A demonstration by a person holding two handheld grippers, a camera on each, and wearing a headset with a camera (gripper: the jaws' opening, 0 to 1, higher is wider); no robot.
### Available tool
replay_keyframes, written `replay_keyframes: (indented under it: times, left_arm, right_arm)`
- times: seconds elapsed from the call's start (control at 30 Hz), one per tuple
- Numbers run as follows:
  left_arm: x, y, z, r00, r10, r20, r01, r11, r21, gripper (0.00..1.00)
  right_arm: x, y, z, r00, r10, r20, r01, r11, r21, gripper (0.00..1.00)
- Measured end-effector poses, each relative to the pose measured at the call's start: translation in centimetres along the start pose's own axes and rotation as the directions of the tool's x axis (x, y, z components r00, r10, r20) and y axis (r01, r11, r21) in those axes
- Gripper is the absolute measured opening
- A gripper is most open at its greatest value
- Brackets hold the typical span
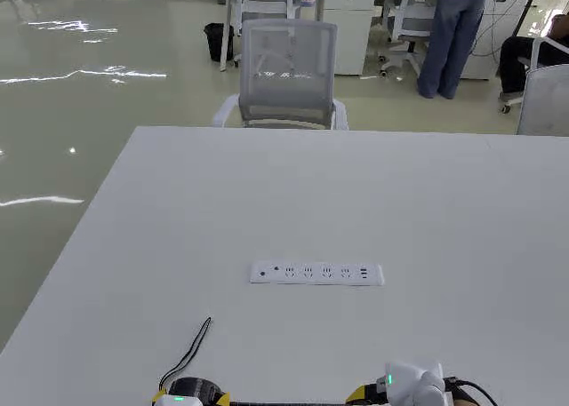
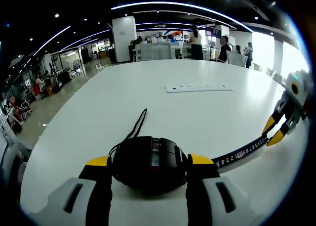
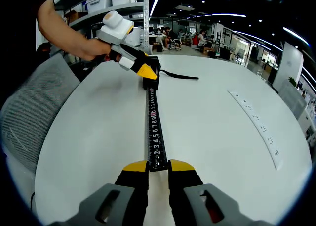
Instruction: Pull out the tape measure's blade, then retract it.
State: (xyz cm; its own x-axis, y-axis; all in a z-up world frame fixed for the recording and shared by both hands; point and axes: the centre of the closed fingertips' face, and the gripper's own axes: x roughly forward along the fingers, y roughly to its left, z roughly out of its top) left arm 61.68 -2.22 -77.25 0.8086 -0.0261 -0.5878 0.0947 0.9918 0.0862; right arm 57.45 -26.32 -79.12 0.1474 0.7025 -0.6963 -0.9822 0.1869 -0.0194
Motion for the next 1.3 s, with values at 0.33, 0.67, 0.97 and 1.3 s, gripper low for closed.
replay_keyframes:
  times: [0.33,0.67,0.97,1.3]
  left_arm:
    - [0.1,0.1,-0.1,1.0000,-0.009,0.002,0.009,1.000,-0.004,0.57]
    - [0.0,0.1,0.0,0.9998,-0.020,0.002,0.020,1.000,-0.009,0.57]
    - [-0.1,0.2,0.0,0.9997,-0.026,0.002,0.026,0.999,-0.028,0.57]
    - [-0.1,0.3,0.0,0.9994,-0.036,0.005,0.036,0.999,-0.034,0.57]
  right_arm:
    - [0.3,0.1,0.5,1.0000,0.004,-0.001,-0.004,1.000,-0.004,0.14]
    - [0.5,0.3,0.5,0.9999,0.009,-0.006,-0.009,1.000,-0.007,0.14]
    - [0.7,0.2,0.9,1.0000,0.008,-0.001,-0.008,1.000,-0.007,0.14]
    - [1.4,0.3,1.5,0.9999,0.015,0.005,-0.015,1.000,-0.012,0.14]
